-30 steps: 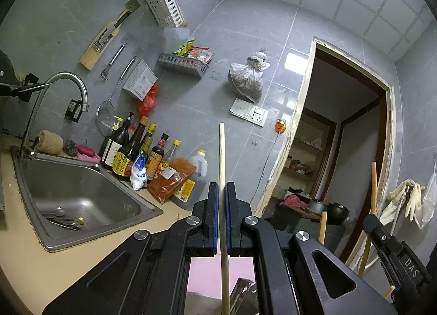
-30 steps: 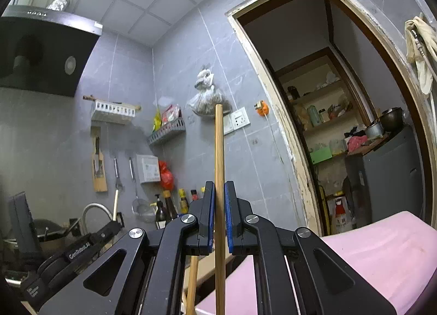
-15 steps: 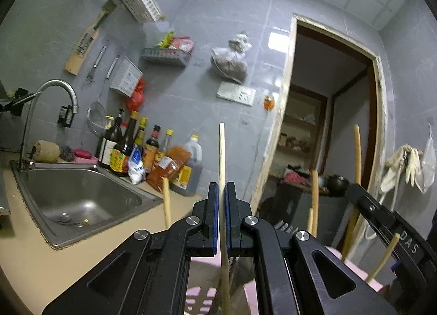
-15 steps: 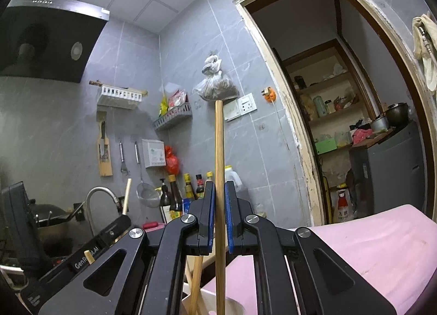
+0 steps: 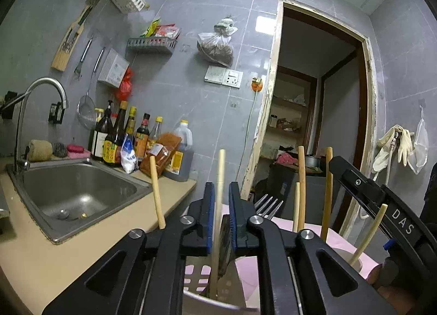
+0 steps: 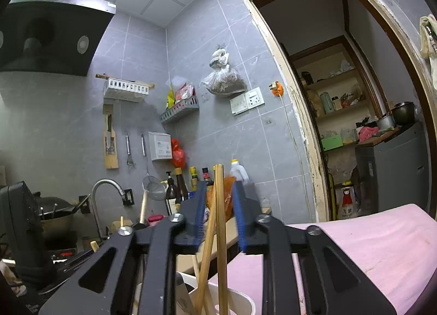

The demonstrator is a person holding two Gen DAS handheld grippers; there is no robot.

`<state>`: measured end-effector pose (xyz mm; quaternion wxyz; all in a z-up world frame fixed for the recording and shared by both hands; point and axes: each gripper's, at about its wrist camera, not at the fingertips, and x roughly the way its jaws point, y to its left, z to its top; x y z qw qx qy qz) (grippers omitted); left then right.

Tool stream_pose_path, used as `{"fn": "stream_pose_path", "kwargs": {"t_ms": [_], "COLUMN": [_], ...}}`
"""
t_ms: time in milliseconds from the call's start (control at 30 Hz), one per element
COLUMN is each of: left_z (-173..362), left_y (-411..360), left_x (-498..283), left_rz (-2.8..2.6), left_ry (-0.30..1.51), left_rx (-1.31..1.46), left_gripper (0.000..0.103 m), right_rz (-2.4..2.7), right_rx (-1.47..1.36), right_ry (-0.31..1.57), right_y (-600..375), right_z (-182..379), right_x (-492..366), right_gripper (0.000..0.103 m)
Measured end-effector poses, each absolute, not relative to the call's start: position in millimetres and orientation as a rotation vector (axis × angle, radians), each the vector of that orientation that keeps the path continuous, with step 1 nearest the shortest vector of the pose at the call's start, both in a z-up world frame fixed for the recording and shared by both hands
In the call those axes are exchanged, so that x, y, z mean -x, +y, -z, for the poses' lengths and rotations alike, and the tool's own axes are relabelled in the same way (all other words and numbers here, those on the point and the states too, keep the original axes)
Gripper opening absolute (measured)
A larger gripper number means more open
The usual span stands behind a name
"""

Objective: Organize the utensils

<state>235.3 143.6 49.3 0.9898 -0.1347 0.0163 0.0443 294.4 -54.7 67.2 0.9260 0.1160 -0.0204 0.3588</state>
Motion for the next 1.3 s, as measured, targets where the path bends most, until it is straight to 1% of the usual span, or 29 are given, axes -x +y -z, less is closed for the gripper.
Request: {"fn": "stream_pose_path", "kwargs": {"t_ms": [133, 167, 233, 300, 367, 433, 500, 567, 700, 733, 767, 800, 833, 967, 1133, 1200, 1233, 1300], "left_z": [-50.4, -51.6, -53.9, -55.0, -56.7, -59.4, -62.2, -64.3, -64.5, -63.6, -63.0, -62.3, -62.4, -62.7, -65.2, -65.8, -65.8, -65.2], "left_y": [146.6, 147.5, 149.4, 151.8, 153.1, 154.4, 154.5, 153.5, 149.0, 147.5, 146.3, 145.1, 144.3, 140.3, 132.8, 129.1, 128.3, 124.6], "left_x": [-226.6, -225.0, -223.7, -226.5, -227.5, -224.1, -220.1, -218.9, -215.3, -214.8, -213.2, -211.7, -209.4, -201.1, -187.7, -181.3, -179.4, -172.6], "left_rz": [-0.079, -0.078, -0.077, -0.067, -0.071, -0.076, -0.080, -0.074, -0.084, -0.082, -0.082, -0.079, -0.076, -0.065, -0.057, -0.054, -0.051, -0.047], "left_ry": [0.024, 0.021, 0.029, 0.063, 0.088, 0.093, 0.094, 0.122, 0.191, 0.207, 0.224, 0.237, 0.249, 0.272, 0.311, 0.325, 0.328, 0.335], "left_rx": [0.298, 0.303, 0.314, 0.326, 0.331, 0.328, 0.323, 0.312, 0.280, 0.273, 0.268, 0.266, 0.265, 0.264, 0.230, 0.216, 0.213, 0.207], "left_gripper": [0.031, 0.032, 0.033, 0.033, 0.033, 0.033, 0.037, 0.046, 0.046, 0.047, 0.047, 0.048, 0.050, 0.060, 0.066, 0.069, 0.072, 0.076], "right_rz": [-0.727, -0.723, -0.716, -0.707, -0.694, -0.685, -0.675, -0.668, -0.652, -0.651, -0.650, -0.649, -0.646, -0.632, -0.605, -0.590, -0.575, -0.565], "right_rx": [-0.236, -0.237, -0.244, -0.246, -0.235, -0.221, -0.204, -0.194, -0.176, -0.172, -0.164, -0.157, -0.147, -0.113, -0.103, -0.104, -0.102, -0.103], "right_ry": [-0.051, -0.050, -0.049, -0.049, -0.039, -0.028, -0.015, -0.004, 0.019, 0.025, 0.029, 0.032, 0.036, 0.068, 0.114, 0.144, 0.165, 0.187], "right_y": [-55.8, -56.1, -58.0, -59.7, -62.3, -64.6, -68.7, -72.6, -76.3, -77.6, -79.1, -80.5, -81.7, -87.2, -100.4, -107.6, -111.3, -117.4], "right_z": [-67.4, -67.7, -68.6, -69.8, -70.7, -71.1, -70.6, -69.8, -69.6, -69.4, -69.6, -69.7, -70.1, -71.0, -71.2, -70.7, -70.2, -69.6], "right_x": [-292.3, -291.9, -290.7, -288.9, -287.3, -285.4, -282.7, -280.5, -276.7, -274.8, -271.6, -268.6, -265.5, -254.7, -240.6, -234.4, -231.4, -225.8], "right_gripper": [0.023, 0.024, 0.026, 0.031, 0.040, 0.041, 0.044, 0.049, 0.054, 0.058, 0.064, 0.067, 0.071, 0.077, 0.088, 0.092, 0.096, 0.097]}}
